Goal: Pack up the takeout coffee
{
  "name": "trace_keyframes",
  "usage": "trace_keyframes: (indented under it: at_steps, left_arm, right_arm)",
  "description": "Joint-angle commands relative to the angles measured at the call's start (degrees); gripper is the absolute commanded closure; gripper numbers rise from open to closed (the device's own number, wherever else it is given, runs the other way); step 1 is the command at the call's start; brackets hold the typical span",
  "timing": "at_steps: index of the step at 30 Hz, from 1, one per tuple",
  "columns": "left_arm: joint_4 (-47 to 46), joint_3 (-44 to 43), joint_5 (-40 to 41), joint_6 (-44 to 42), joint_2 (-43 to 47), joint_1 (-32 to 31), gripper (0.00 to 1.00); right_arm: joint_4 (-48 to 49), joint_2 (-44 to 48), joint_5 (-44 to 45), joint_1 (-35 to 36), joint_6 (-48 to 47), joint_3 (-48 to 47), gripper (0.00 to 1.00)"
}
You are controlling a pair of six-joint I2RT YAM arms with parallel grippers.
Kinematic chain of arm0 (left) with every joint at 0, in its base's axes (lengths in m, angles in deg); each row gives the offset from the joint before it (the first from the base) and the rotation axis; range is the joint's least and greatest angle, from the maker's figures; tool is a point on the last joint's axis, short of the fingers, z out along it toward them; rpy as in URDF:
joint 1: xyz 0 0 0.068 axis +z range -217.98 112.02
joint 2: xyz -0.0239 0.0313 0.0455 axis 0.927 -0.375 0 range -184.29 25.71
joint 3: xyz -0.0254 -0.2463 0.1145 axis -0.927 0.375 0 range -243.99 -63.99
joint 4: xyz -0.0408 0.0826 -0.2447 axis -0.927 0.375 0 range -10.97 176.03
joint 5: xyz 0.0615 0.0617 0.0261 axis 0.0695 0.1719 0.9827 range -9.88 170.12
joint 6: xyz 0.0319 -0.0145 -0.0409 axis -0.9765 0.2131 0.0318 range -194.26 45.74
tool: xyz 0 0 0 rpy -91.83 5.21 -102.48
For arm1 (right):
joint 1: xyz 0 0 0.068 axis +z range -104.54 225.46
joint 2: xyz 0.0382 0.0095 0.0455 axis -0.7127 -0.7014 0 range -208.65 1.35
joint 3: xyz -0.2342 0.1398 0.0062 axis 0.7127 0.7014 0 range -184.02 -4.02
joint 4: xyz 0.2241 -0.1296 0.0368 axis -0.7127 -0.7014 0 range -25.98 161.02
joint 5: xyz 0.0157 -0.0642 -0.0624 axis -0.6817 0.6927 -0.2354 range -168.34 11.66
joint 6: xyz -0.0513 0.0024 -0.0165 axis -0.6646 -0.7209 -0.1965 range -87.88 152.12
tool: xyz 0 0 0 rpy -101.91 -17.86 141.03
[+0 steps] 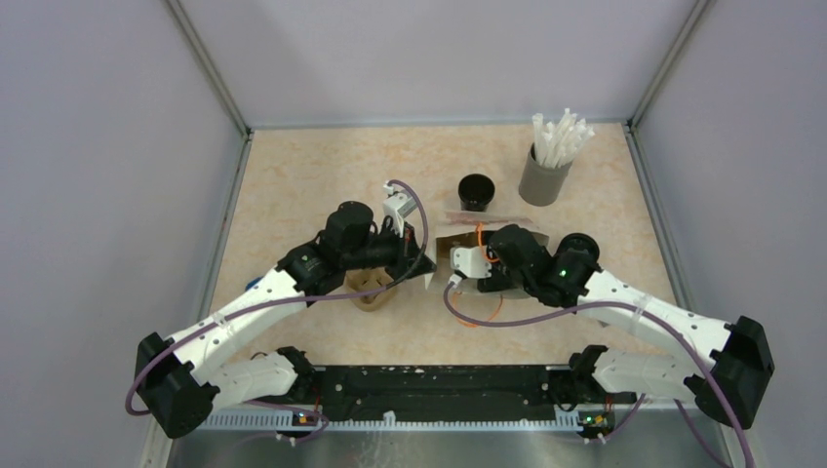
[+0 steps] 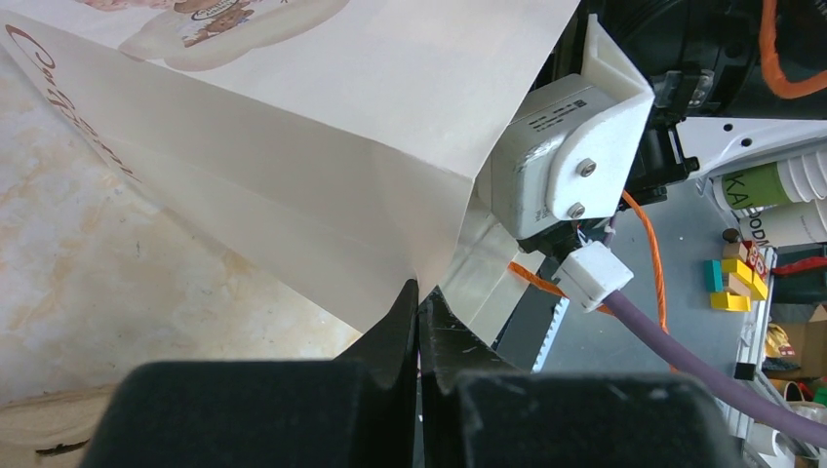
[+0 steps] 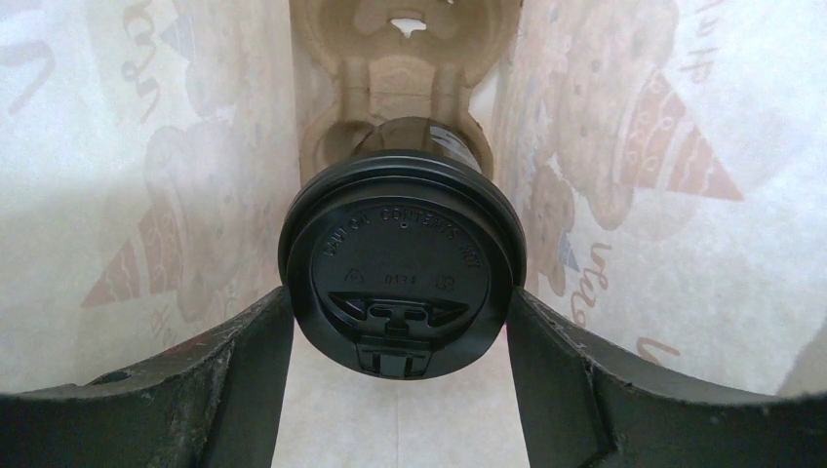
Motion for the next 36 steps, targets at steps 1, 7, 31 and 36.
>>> trace_keyframes:
  at_steps: [1,7,31,36]
  left_arm:
    - [-2.42,-1.93,-1.17,-0.63,0.23,-0.02,1.00]
    - [-2.77,-2.06,-1.13,-0.67,0.07,-0.01,1.00]
    - [-3.12,-2.18,-2.05,-0.50,0.03,0.00,1.00]
    - [-3.04,-2.26,-3.20,-0.41,-0.29,0.00,1.00]
  right_arm:
    - [-1.18,-0.76,1.32,-0.43,-0.69,-1.29,0.48]
    - [-3.28,-0.20,1.31,-0.44,-0.36,-1.92,0.48]
    - [-0.25,0.96,1.52,-1.39,-0.95,3.62,0.48]
    - [1.12,0.56,0.99,-1.93,-1.46,4.50,0.48]
